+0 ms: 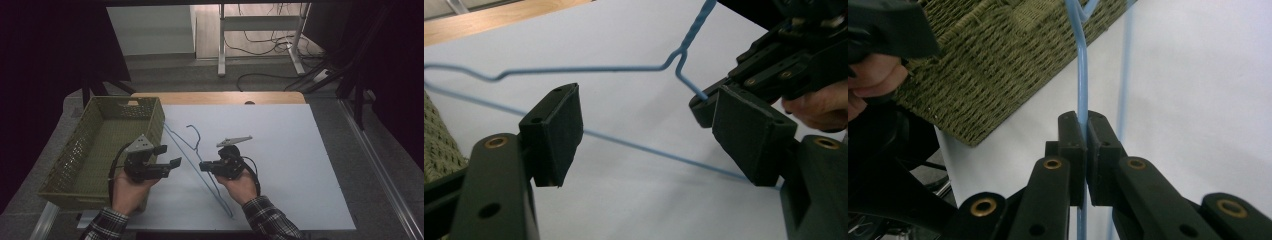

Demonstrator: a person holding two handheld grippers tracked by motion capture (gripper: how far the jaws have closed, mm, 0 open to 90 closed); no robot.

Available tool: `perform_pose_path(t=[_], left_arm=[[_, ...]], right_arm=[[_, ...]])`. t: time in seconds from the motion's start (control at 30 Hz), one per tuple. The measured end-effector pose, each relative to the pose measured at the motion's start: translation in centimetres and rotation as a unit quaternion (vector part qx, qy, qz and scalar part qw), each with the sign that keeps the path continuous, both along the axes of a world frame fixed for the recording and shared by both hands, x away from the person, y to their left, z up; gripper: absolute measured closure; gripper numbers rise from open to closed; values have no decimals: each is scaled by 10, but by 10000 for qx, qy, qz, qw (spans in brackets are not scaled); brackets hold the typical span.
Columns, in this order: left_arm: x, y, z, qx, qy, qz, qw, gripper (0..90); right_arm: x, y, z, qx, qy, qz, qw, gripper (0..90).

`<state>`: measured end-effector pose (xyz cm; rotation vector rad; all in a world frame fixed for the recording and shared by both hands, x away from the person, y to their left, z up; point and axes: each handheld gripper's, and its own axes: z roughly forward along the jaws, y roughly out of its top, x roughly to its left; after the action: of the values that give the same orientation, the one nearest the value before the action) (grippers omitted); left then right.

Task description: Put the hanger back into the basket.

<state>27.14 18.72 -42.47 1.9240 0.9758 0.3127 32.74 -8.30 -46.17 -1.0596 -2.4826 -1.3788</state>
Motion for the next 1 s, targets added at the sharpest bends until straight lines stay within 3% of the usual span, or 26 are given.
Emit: perform_pose_path(t=[0.23,0.33,0.37,0.5,0.57,0.73,0.8,0.83,0.87,0.9,0.93,1.0], left_arm=[[0,-1,2,-119,-16,-69,9999,271],[1,-6,4,-263,-25,-259,9993,241],[1,-12,6,-328,-42,-423,9986,232],[4,-24,11,-345,-168,-652,9971,236],[8,-33,15,-356,-266,-716,9964,274],[21,-52,20,-317,-457,-836,9949,464],[26,-60,20,-233,-518,-872,9946,509],[28,-64,19,-202,-516,-952,9939,588],[29,-67,19,-153,-541,-950,9939,588],[30,-70,19,-75,-565,-982,9935,676],[31,-73,18,-20,-570,-1047,9929,676],[30,-77,17,101,-652,-971,9931,800]], right_arm=[[1,-9,18,-71,-100,-27,9999,873],[0,-14,27,-159,-173,-13,9997,872],[0,-17,31,-208,-182,4,9996,872],[0,-22,36,-244,-152,22,9996,872],[-1,-24,38,-289,-153,27,9995,872],[-4,-26,37,-343,-123,118,9993,871],[-5,-25,36,-392,-144,156,9990,871],[-7,-25,35,-444,-165,183,9987,871],[-7,-25,35,-444,-165,183,9987,871],[-7,-25,34,-472,-165,199,9985,871],[-7,-25,34,-472,-165,199,9985,871],[-8,-25,33,-485,-166,196,9985,871]])
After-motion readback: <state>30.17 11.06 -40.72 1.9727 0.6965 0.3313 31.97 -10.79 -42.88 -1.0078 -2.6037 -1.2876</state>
